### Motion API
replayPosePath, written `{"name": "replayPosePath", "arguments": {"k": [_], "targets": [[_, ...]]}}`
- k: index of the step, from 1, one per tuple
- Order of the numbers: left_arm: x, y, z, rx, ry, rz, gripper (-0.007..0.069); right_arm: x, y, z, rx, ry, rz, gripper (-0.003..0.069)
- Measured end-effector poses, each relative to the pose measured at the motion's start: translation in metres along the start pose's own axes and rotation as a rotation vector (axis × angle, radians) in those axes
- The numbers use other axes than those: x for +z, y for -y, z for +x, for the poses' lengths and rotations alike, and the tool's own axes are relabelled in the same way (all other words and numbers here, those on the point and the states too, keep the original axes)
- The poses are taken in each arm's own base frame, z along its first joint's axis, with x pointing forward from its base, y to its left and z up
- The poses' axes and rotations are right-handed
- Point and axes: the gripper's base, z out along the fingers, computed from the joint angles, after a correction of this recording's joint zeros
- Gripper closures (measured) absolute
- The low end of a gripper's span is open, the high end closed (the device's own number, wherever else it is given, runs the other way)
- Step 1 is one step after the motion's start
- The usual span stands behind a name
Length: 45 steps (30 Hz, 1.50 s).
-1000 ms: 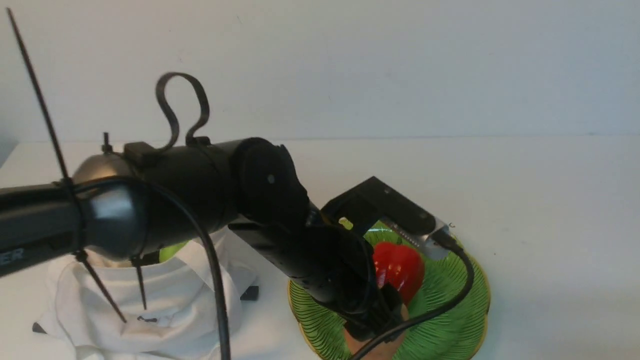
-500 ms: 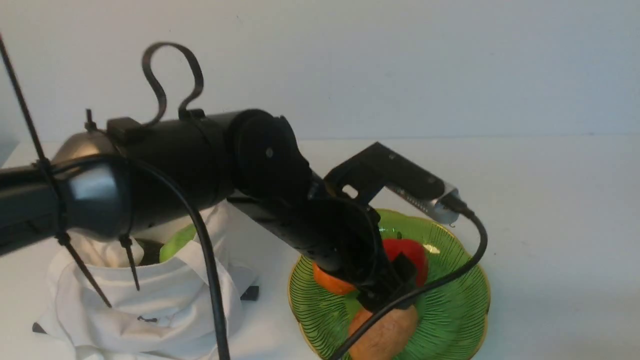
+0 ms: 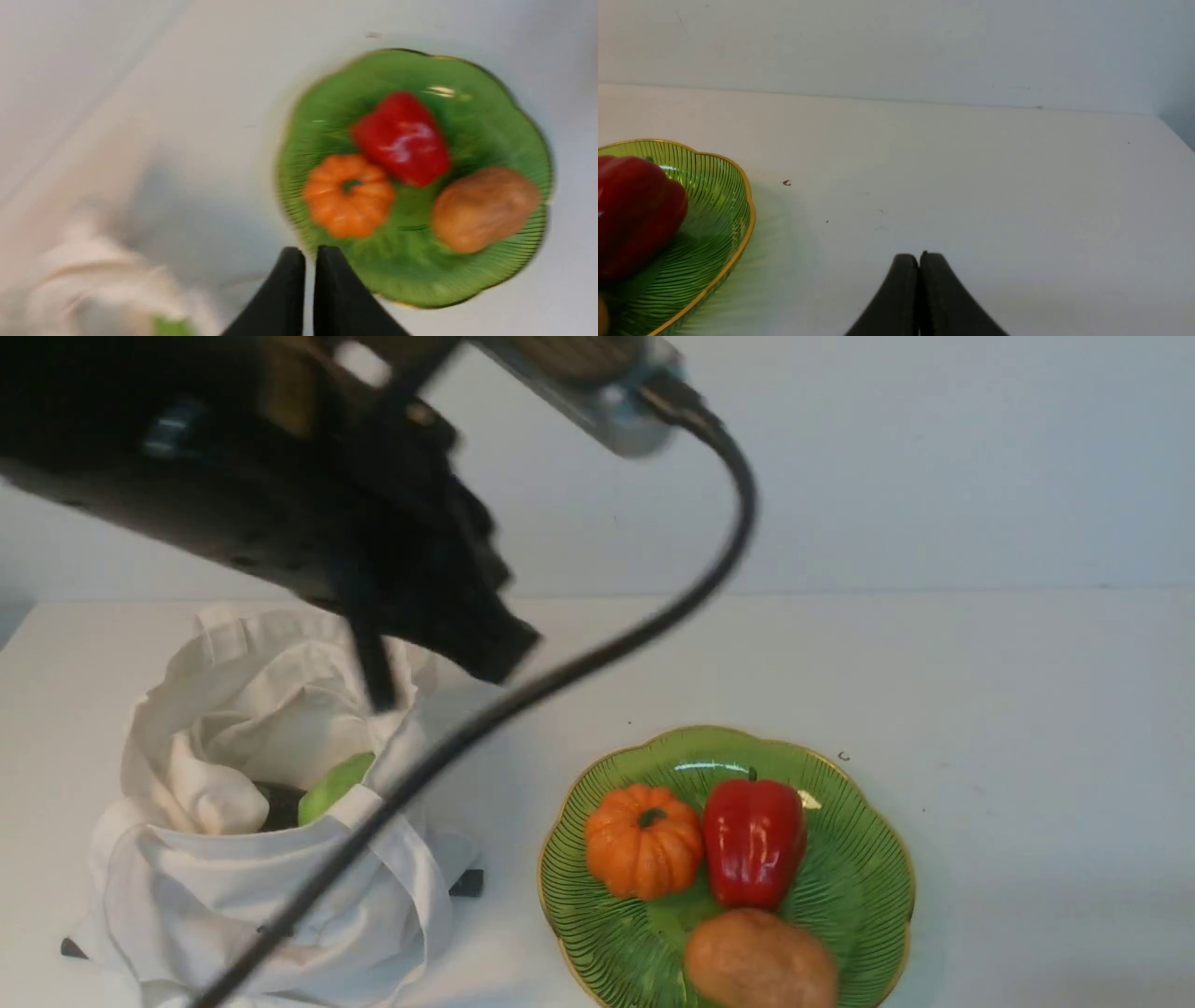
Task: Take vegetables from cloth bag on white table place on plate.
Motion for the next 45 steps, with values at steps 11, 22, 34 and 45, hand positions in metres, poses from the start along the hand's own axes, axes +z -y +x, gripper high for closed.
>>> {"name": "replayPosePath", "arguments": {"k": [11, 22, 34, 45], "targets": [[-0.131, -0.025, 0.105, -0.306, 0.292, -0.160, 0.0629, 0.000, 0.000, 0.000, 0.001, 0.000, 0.000, 0.0673], [-0.082, 0.003, 0.171, -0.399, 0.330, -0.035, 0.0629, 0.000, 0.000, 0.000, 0.001, 0.000, 0.000, 0.0673], [-0.067, 0.001, 0.175, -0.333, 0.348, -0.097, 0.0629, 0.000, 0.000, 0.000, 0.001, 0.000, 0.000, 0.0673], [-0.060, 0.007, 0.186, -0.264, 0.504, -0.113, 0.0629, 0.000, 0.000, 0.000, 0.001, 0.000, 0.000, 0.0673]]}}
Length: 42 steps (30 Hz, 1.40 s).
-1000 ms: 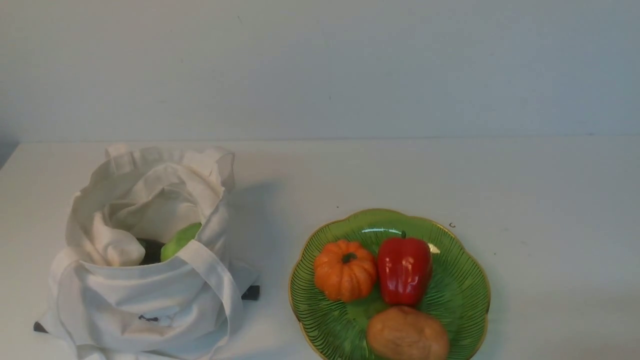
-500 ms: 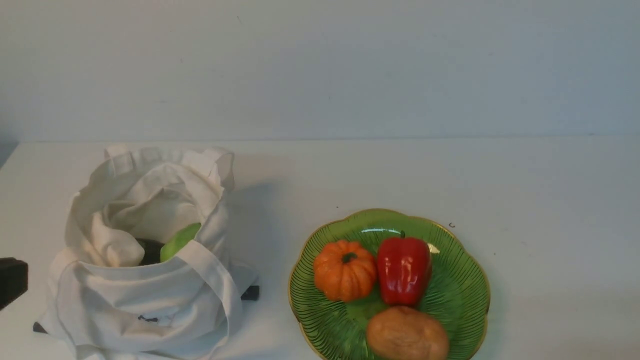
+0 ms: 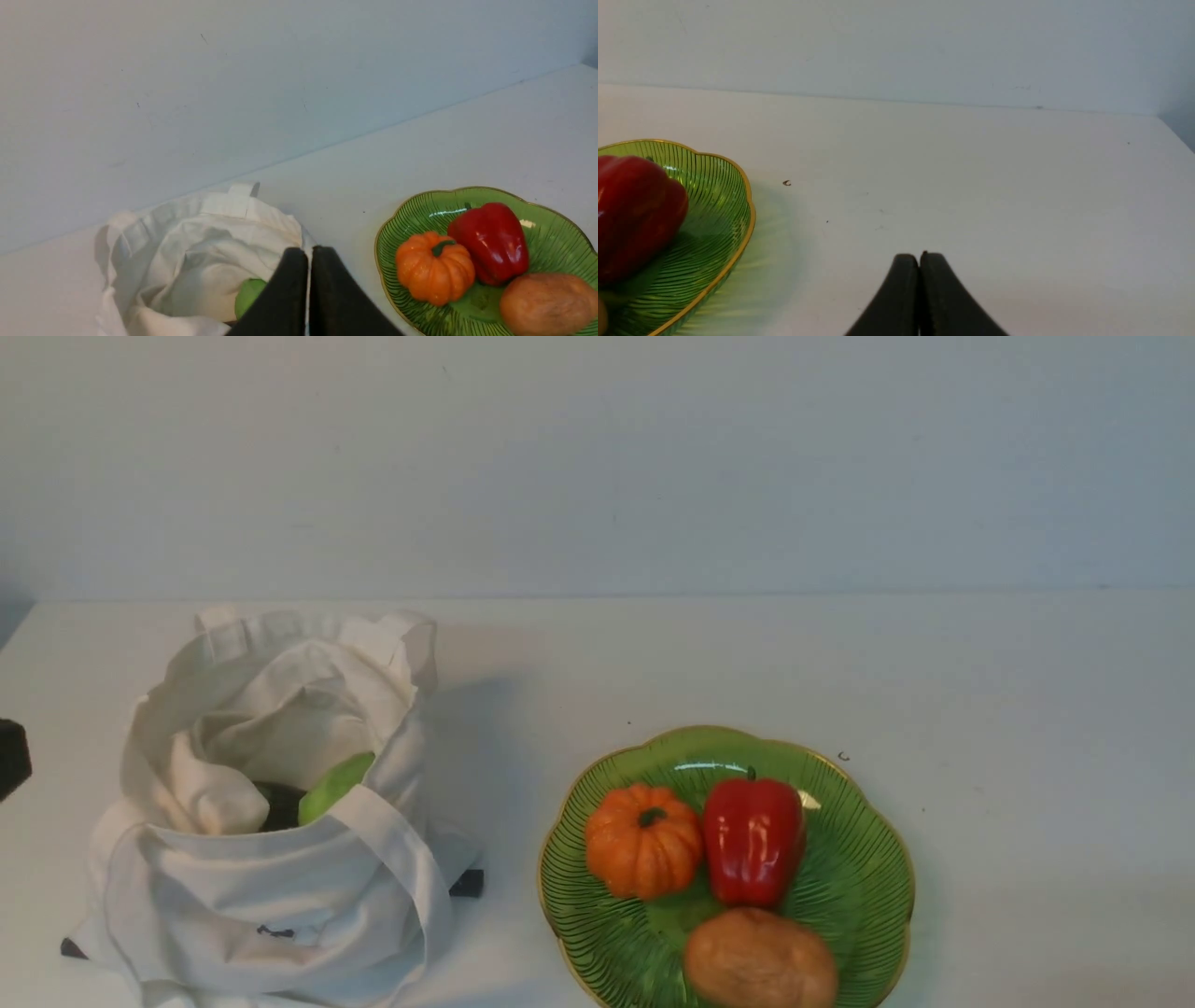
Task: Take vegetables from cloth bag on white table place on plate.
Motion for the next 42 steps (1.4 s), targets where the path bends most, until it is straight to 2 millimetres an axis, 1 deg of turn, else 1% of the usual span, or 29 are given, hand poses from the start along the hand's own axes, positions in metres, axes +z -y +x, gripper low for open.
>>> {"name": "replayPosePath", "arguments": {"k": [1, 4, 5, 6, 7, 8, 10, 12, 13, 17, 25, 42], "targets": [[0.001, 0.000, 0.007, 0.001, 0.010, -0.010, 0.0629, 0.000, 0.000, 0.000, 0.000, 0.000, 0.000, 0.0673], [0.004, 0.001, 0.036, 0.000, 0.092, -0.050, 0.0629, 0.000, 0.000, 0.000, 0.000, 0.000, 0.000, 0.0673], [0.006, 0.001, 0.040, -0.001, 0.097, -0.055, 0.0629, 0.000, 0.000, 0.000, 0.000, 0.000, 0.000, 0.0673], [0.007, 0.000, 0.052, -0.010, 0.132, -0.097, 0.0629, 0.000, 0.000, 0.000, 0.000, 0.000, 0.000, 0.0673], [0.008, 0.000, 0.057, -0.011, 0.142, -0.104, 0.0629, 0.000, 0.000, 0.000, 0.000, 0.000, 0.000, 0.0673], [0.010, -0.002, 0.073, -0.026, 0.163, -0.162, 0.0629, 0.000, 0.000, 0.000, 0.000, 0.000, 0.000, 0.0673], [0.012, -0.005, 0.093, -0.041, 0.186, -0.227, 0.0629, 0.000, 0.000, 0.000, 0.000, 0.000, 0.000, 0.0673], [0.014, -0.006, 0.114, -0.053, 0.180, -0.278, 0.0629, 0.000, 0.000, 0.000, 0.000, 0.000, 0.000, 0.0673], [0.018, -0.007, 0.129, -0.062, 0.152, -0.305, 0.0629, 0.000, 0.000, 0.000, 0.000, 0.000, 0.000, 0.0673], [0.024, -0.007, 0.160, -0.068, 0.078, -0.335, 0.0629, 0.000, 0.000, 0.000, 0.000, 0.000, 0.000, 0.0673], [0.025, -0.005, 0.176, -0.065, -0.062, -0.316, 0.0629, 0.000, 0.000, 0.000, 0.000, 0.000, 0.000, 0.0673], [0.025, -0.005, 0.177, -0.062, -0.071, -0.315, 0.0629, 0.000, 0.000, 0.000, 0.000, 0.000, 0.000, 0.0673]]}}
